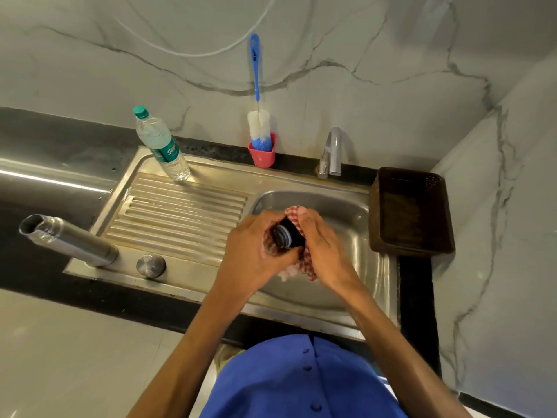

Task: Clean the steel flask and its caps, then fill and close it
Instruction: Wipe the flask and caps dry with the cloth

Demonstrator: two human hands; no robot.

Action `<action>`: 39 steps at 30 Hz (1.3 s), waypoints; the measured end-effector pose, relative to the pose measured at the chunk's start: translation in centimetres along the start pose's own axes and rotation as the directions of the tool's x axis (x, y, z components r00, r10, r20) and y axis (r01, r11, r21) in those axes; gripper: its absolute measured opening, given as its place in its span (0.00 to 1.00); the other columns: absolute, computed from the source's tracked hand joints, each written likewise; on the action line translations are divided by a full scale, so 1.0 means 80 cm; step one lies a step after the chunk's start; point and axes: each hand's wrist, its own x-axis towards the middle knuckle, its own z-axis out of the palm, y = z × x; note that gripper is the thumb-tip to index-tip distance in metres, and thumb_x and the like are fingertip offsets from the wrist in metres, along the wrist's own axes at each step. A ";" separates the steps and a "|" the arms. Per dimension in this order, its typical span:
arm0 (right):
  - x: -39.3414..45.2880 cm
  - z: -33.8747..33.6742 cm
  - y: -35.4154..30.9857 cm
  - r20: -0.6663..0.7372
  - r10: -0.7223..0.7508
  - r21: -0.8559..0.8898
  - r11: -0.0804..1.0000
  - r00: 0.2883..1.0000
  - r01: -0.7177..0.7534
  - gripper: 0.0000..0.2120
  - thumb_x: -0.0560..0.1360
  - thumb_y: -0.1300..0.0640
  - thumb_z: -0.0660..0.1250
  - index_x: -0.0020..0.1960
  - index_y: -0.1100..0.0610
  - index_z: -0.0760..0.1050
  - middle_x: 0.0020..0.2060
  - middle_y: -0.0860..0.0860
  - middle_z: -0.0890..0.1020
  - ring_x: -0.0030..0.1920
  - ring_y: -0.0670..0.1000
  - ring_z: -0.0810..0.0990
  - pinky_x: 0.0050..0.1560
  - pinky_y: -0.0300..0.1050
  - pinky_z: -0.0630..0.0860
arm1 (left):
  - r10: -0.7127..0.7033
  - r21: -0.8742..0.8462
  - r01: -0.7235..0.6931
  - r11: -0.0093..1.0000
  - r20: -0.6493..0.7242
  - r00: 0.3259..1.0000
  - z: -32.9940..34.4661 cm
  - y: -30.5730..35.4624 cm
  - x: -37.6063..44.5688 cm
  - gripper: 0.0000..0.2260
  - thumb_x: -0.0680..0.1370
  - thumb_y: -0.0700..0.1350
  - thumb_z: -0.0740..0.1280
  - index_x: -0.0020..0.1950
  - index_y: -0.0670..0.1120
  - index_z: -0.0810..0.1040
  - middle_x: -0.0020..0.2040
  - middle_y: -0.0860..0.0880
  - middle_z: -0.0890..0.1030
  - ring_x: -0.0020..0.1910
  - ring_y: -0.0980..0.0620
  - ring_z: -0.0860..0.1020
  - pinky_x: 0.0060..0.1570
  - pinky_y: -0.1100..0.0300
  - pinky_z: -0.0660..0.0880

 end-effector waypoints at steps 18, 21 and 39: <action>0.020 0.249 -0.010 0.305 0.428 0.275 0.815 0.851 -0.509 0.22 0.82 0.40 0.64 0.60 0.57 0.83 0.52 0.58 0.88 0.53 0.56 0.88 0.57 0.52 0.81 | -0.409 -0.004 0.413 0.911 -0.145 0.901 -0.181 -0.233 -0.144 0.27 0.68 0.59 0.81 0.62 0.49 0.82 0.53 0.54 0.83 0.51 0.57 0.80 0.52 0.64 0.78; 0.025 0.272 -0.020 0.321 0.470 0.533 0.628 0.822 -0.567 0.24 0.82 0.43 0.64 0.55 0.63 0.86 0.55 0.62 0.86 0.54 0.60 0.87 0.60 0.56 0.79 | -0.551 -0.004 0.558 0.830 -0.161 0.819 -0.198 -0.305 -0.173 0.27 0.69 0.56 0.82 0.64 0.47 0.81 0.56 0.51 0.82 0.53 0.55 0.80 0.52 0.64 0.79; -0.020 0.326 0.000 -0.092 0.584 0.636 0.658 0.807 -0.403 0.17 0.81 0.53 0.67 0.68 0.58 0.78 0.58 0.57 0.86 0.52 0.55 0.87 0.48 0.51 0.84 | -0.659 0.172 0.654 0.737 -0.033 0.751 -0.151 -0.431 -0.131 0.23 0.82 0.45 0.72 0.76 0.46 0.70 0.72 0.44 0.71 0.65 0.41 0.80 0.61 0.45 0.79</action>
